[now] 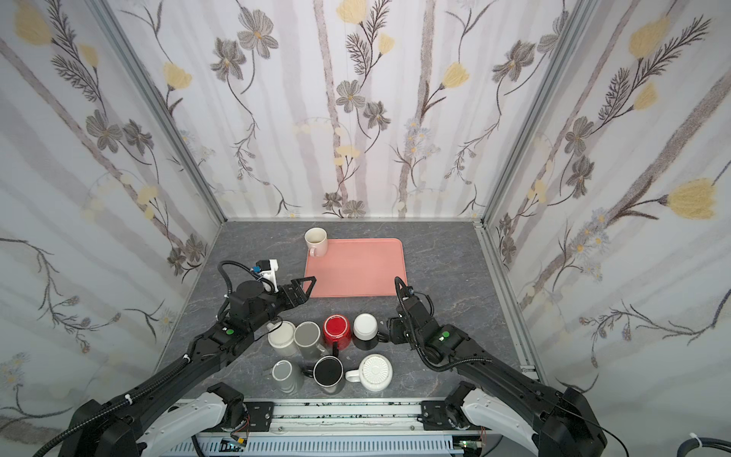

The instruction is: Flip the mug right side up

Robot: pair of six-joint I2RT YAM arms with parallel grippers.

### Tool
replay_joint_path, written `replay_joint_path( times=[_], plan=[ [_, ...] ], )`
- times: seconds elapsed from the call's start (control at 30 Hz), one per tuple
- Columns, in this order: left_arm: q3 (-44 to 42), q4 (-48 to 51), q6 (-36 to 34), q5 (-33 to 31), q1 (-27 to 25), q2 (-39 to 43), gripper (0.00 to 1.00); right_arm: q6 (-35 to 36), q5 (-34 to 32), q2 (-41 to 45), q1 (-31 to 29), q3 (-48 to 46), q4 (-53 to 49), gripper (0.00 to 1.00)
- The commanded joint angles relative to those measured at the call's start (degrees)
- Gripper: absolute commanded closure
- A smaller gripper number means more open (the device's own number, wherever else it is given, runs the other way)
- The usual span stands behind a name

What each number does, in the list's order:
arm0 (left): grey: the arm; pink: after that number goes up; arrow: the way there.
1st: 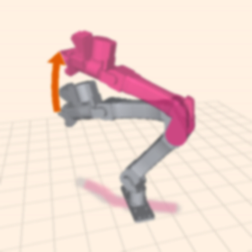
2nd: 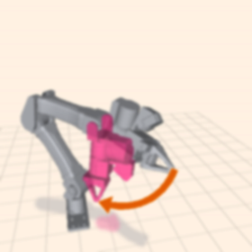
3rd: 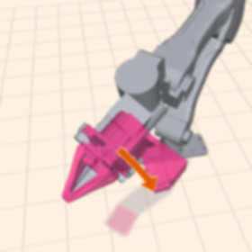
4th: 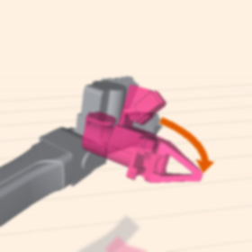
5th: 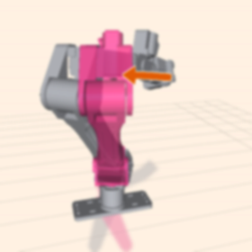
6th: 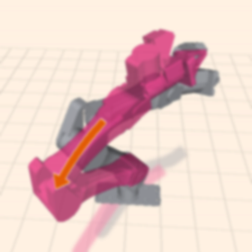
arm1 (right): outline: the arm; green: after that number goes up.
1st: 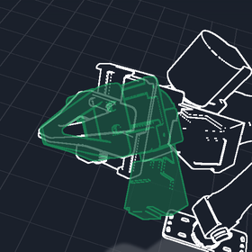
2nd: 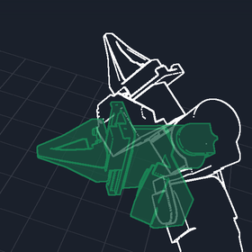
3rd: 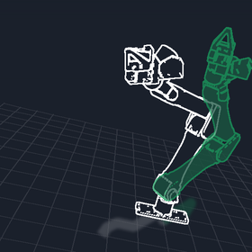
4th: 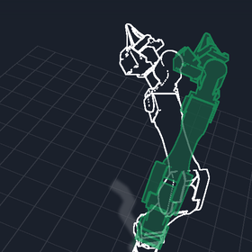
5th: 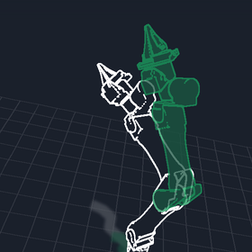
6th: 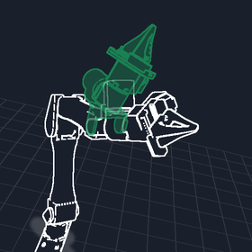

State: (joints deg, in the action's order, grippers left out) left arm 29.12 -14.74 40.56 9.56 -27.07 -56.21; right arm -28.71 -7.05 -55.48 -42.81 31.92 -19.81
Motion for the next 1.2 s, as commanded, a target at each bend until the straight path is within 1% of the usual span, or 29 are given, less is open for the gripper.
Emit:
replay_joint_path(
  times=[0.0, 0.03, 0.1, 0.27, 0.3, 0.33, 0.4, 0.57, 0.77, 0.83, 0.93, 0.97, 1.1, 1.17],
  plan=[
    [0.14, -1.65, 0.4, -0.82, 0.06, -0.09, 0.0, 3.86, 4.09, -0.12, -1.35, -0.28, 1.36, 0.45],
    [0.23, -1.69, 0.41, -0.85, 0.08, -0.13, 0.0, 4.07, 4.21, -0.25, -1.84, -0.33, 1.15, 0.48],
    [0.37, -1.52, 0.37, -0.95, 0.08, -0.22, 0.0, 4.25, 4.53, -0.87, -2.57, -0.33, 0.47, 0.51],
    [0.49, -1.58, 0.48, -1.03, 0.05, -0.7, 0.0, 4.62, 5.63, -2.89, -3.78, -0.45, 0.16, 0.47],
    [0.6, -1.69, 0.57, -0.95, 0.05, -0.82, 0.0, 4.99, 6.0, -3.73, -3.78, -0.25, 0.38, 0.47],
    [0.54, -1.78, 0.62, -0.91, 0.04, -1.0, 0.0, 5.41, 5.95, -4.63, -5.48, 0.03, 0.43, 0.47],
    [0.73, -1.73, 0.66, -0.73, 0.09, -1.35, 0.0, 6.47, 5.87, -6.39, -5.66, 0.7, 0.27, 0.49],
    [1.2, -0.92, 0.23, -0.85, 0.21, -1.2, 0.0, 8.64, 5.98, -9.47, -5.8, 1.56, 1.05, 0.47],
    [1.29, -0.37, -0.13, -1.39, 0.18, -0.64, 0.0, 9.85, 5.3, -12.37, -5.8, 2.31, 1.83, 0.47],
    [1.29, -0.46, -0.08, -1.22, 0.18, -0.83, 0.0, 10.15, 5.21, -13.26, -5.77, 2.55, 2.19, 0.52],
    [1.24, -0.53, 0.12, -0.89, 0.13, -1.19, 0.0, 10.17, 5.22, -14.04, -5.8, 2.96, 2.32, 0.64],
    [1.29, -0.48, 0.14, -0.79, 0.17, -1.32, 0.0, 10.25, 5.29, -14.04, -5.8, 2.97, 2.36, 0.65],
    [1.01, -0.79, 0.23, -0.69, 0.18, -1.35, 0.0, 10.67, 4.11, -14.37, -5.75, 3.48, 2.46, 0.6],
    [0.93, -0.85, 0.31, -0.62, 0.18, -1.45, 0.0, 11.12, 3.88, -15.16, -5.75, 3.97, 2.49, 0.59]
  ],
)
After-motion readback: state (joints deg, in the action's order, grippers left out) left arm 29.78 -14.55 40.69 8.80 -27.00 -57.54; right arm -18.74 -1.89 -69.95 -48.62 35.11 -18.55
